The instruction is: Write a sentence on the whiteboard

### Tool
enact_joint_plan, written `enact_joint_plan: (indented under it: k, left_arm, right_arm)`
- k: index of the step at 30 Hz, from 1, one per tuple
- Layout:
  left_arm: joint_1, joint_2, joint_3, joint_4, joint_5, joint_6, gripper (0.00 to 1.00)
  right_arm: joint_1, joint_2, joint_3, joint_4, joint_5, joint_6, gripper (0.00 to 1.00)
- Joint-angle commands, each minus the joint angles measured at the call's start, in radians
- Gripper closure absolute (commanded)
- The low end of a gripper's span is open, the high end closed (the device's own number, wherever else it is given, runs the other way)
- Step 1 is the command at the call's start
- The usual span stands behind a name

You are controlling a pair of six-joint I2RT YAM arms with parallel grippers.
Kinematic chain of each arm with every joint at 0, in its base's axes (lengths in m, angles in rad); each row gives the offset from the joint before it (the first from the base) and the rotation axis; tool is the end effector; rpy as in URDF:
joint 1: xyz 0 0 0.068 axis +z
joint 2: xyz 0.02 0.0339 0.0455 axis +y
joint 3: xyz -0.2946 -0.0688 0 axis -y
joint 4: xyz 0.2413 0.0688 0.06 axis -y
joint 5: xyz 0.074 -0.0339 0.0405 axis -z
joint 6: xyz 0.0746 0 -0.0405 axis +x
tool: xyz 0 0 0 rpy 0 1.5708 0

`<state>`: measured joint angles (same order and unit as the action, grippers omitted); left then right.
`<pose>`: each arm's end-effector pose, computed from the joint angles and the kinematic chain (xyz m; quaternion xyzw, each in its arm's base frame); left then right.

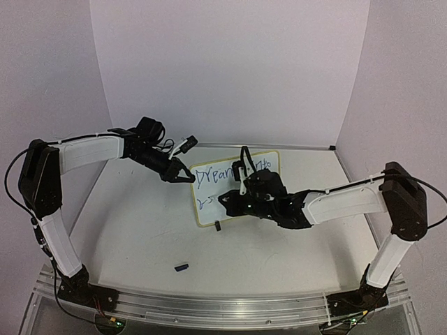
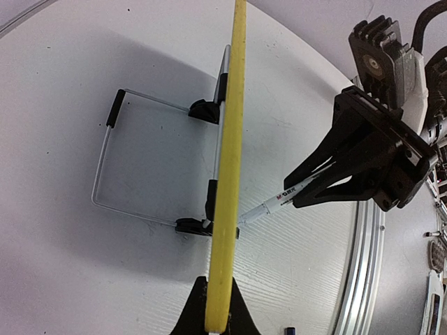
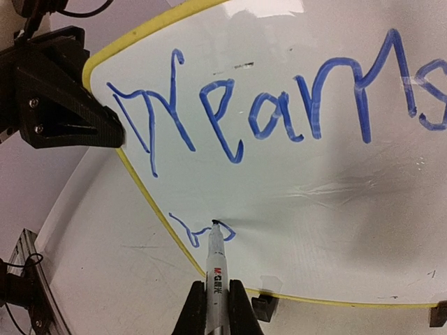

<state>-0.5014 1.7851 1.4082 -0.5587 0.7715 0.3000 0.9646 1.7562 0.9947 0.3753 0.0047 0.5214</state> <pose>0.3299 -0.2401 0.2657 0.4515 0.7646 -0.3847 0.2519 0.2441 0.3516 0.2240 -0.1811 0.8097 0.3762 0.4124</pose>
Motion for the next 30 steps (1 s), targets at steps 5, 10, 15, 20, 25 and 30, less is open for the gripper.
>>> enact_joint_plan:
  k: [5, 10, 15, 20, 25, 30]
  left_arm:
    - [-0.025, 0.014, 0.017, -0.063, -0.041, 0.016, 1.00]
    - [-0.025, 0.014, 0.016, -0.063, -0.041, 0.017, 1.00]
    - [-0.025, 0.016, 0.017, -0.063, -0.042, 0.017, 1.00]
    - [-0.025, 0.016, 0.017, -0.063, -0.041, 0.017, 1.00]
    - [-0.025, 0.016, 0.017, -0.064, -0.041, 0.017, 1.00]
    - [-0.026, 0.014, 0.017, -0.064, -0.041, 0.017, 1.00]
  right_arm:
    - [-0.006, 0.028, 0.013, 0.027, -0.026, 0.022, 1.00]
    - [-0.006, 0.029, -0.012, 0.025, -0.028, 0.039, 1.00]
    - [-0.006, 0.028, -0.028, 0.020, -0.026, 0.047, 1.00]
    - [-0.006, 0.027, -0.036, 0.017, -0.024, 0.051, 1.00]
    - [-0.007, 0.028, -0.024, 0.008, -0.024, 0.045, 1.00]
    - [-0.007, 0.041, -0.019, -0.002, -0.026, 0.051, 1.00]
